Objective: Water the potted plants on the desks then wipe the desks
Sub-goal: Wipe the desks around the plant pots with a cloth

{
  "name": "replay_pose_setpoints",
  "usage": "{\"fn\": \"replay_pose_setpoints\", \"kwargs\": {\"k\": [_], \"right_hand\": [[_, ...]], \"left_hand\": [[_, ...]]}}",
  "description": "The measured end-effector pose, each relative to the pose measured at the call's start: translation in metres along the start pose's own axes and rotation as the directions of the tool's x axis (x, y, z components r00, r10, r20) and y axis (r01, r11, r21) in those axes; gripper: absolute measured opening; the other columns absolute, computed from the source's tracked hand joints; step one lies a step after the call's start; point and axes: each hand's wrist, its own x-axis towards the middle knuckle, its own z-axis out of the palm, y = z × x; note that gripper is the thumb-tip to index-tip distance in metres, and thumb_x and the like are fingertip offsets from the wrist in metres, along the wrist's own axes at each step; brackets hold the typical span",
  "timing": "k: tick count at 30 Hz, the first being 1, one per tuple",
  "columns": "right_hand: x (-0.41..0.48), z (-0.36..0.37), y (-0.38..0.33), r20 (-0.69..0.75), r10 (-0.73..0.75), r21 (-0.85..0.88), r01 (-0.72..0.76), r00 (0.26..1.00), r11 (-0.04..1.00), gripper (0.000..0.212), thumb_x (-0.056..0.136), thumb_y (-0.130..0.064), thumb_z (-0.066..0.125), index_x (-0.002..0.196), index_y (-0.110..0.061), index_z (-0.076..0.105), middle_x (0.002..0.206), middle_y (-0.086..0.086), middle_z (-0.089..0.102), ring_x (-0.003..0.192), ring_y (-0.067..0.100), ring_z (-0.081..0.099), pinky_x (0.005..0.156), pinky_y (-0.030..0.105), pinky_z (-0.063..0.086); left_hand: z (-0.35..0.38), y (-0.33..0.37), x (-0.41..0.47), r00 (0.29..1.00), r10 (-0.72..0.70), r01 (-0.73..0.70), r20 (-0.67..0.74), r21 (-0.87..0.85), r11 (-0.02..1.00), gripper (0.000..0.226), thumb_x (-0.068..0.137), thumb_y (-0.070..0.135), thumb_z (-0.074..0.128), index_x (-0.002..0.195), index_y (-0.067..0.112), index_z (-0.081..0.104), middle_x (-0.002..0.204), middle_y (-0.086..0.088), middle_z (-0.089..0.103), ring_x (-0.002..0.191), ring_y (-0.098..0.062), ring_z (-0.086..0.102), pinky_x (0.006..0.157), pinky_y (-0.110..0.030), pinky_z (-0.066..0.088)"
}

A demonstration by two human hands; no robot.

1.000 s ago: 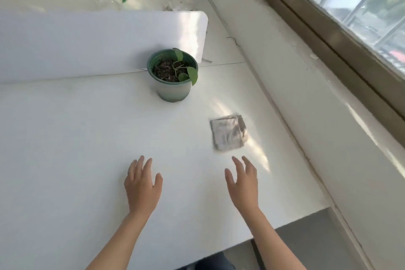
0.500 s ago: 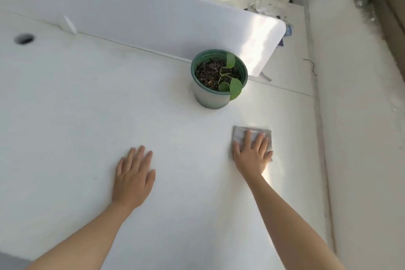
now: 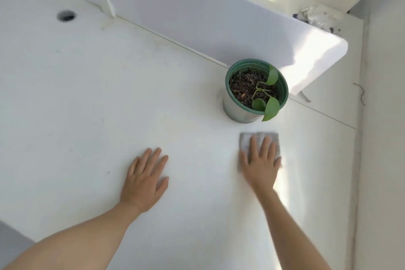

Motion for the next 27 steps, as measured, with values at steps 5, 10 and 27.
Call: {"fn": "replay_pose_setpoints", "kwargs": {"k": [5, 10, 27], "right_hand": [[-0.037, 0.028, -0.083, 0.165, -0.377, -0.094, 0.395, 0.911, 0.914, 0.057, 0.091, -0.051, 0.014, 0.132, -0.023, 0.042, 0.137, 0.018, 0.047, 0.124, 0.038, 0.046, 0.093, 0.060, 0.040], [0.060, 0.016, -0.146, 0.181, -0.438, -0.030, 0.450, 0.881, 0.893, 0.062, 0.088, -0.056, 0.014, 0.144, -0.030, 0.006, 0.155, 0.012, -0.004, 0.142, 0.031, -0.006, 0.113, 0.054, -0.001], [0.003, -0.008, 0.033, 0.105, -0.308, -0.181, 0.323, 0.946, 0.929, 0.067, 0.085, -0.065, 0.007, 0.141, -0.031, 0.020, 0.153, 0.014, 0.019, 0.140, 0.031, 0.013, 0.108, 0.054, 0.024]], "left_hand": [[0.003, -0.002, 0.002, 1.000, 0.012, -0.012, 0.001, 0.008, 1.000, 0.058, 0.094, 0.048, 0.006, 0.127, 0.017, 0.042, 0.133, -0.012, 0.056, 0.128, -0.026, 0.033, 0.107, -0.035, 0.010], [0.005, -0.002, 0.002, 1.000, 0.020, -0.020, -0.019, 0.016, 1.000, 0.055, 0.094, 0.046, 0.008, 0.127, 0.017, 0.042, 0.132, -0.011, 0.056, 0.128, -0.026, 0.034, 0.106, -0.038, 0.015], [0.012, -0.003, 0.004, 0.985, 0.068, -0.056, -0.158, 0.079, 0.995, 0.052, 0.078, 0.037, 0.037, 0.125, 0.016, 0.043, 0.131, -0.012, 0.057, 0.127, -0.027, 0.034, 0.103, -0.040, 0.019]]}}
